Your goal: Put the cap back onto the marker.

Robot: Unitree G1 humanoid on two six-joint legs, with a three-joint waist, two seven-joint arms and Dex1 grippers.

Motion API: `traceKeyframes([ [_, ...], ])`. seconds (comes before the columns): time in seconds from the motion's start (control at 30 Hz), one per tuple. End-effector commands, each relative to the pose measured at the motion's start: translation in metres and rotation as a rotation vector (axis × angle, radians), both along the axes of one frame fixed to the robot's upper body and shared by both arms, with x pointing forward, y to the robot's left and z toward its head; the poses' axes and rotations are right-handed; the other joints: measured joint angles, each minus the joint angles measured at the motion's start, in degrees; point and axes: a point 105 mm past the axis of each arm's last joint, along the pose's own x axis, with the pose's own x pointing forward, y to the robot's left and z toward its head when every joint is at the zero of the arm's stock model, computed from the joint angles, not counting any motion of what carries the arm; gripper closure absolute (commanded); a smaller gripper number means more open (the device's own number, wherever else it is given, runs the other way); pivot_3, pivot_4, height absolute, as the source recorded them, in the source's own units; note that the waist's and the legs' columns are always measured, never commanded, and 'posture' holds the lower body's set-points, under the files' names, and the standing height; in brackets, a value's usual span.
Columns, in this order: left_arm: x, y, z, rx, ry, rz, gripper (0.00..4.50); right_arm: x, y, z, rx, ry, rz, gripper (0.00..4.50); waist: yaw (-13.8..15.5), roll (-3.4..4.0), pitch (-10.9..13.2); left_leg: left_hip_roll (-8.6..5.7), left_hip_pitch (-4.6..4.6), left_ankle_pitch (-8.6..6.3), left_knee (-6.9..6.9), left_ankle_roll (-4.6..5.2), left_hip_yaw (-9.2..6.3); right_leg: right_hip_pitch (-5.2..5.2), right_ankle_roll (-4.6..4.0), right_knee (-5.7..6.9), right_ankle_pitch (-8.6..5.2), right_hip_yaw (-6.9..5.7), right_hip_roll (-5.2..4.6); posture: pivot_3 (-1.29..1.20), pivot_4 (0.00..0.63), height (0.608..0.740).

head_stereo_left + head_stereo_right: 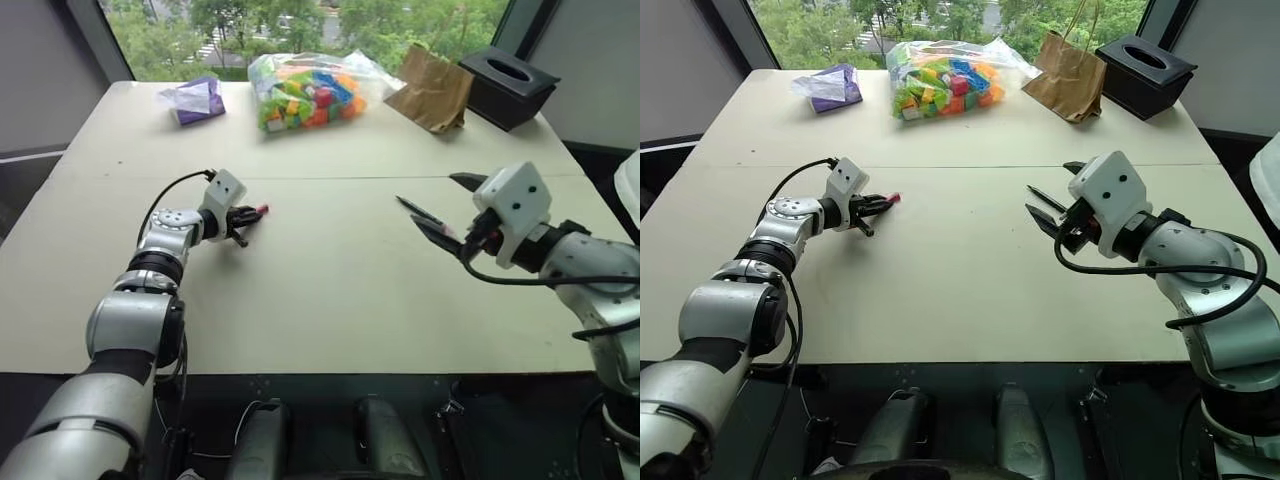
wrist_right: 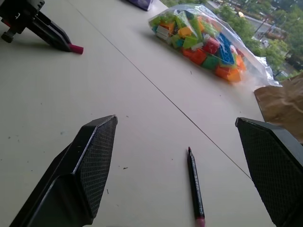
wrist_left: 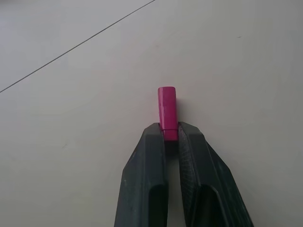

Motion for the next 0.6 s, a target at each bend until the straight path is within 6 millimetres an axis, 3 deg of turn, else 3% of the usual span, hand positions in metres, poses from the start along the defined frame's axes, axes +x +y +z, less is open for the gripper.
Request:
traceKeyframes([
  [0.03,0.0,0.006,0.0,0.01,-0.006,0.016,4.46,-0.005,0.001,0.014,-0.015,-0.058,0.003,0.37,0.0,0.0,0.0,0.0,0.0,0.0,0.0,0.0,0.0,0.0,0.0,0.0,0.0,0.0,0.0,0.0,0.15,0.74],
  [0.37,-0.012,0.008,-0.002,-0.007,-0.009,-0.094,4.46,-0.005,0.004,0.01,-0.003,-0.053,0.009,0.37,-0.1,0.01,0.0,0.0,0.0,0.0,0.0,0.0,0.02,0.0,0.0,0.0,0.0,0.01,0.0,0.0,0.15,0.74],
  [0.6,-0.025,-0.009,0.028,-0.107,-0.103,-0.271,4.46,0.01,-0.001,-0.008,0.049,-0.02,-0.011,0.37,0.1,0.01,0.0,0.0,-0.03,0.0,0.02,0.0,0.01,0.0,-0.01,0.0,0.0,0.01,-0.01,0.0,0.15,0.74],
])
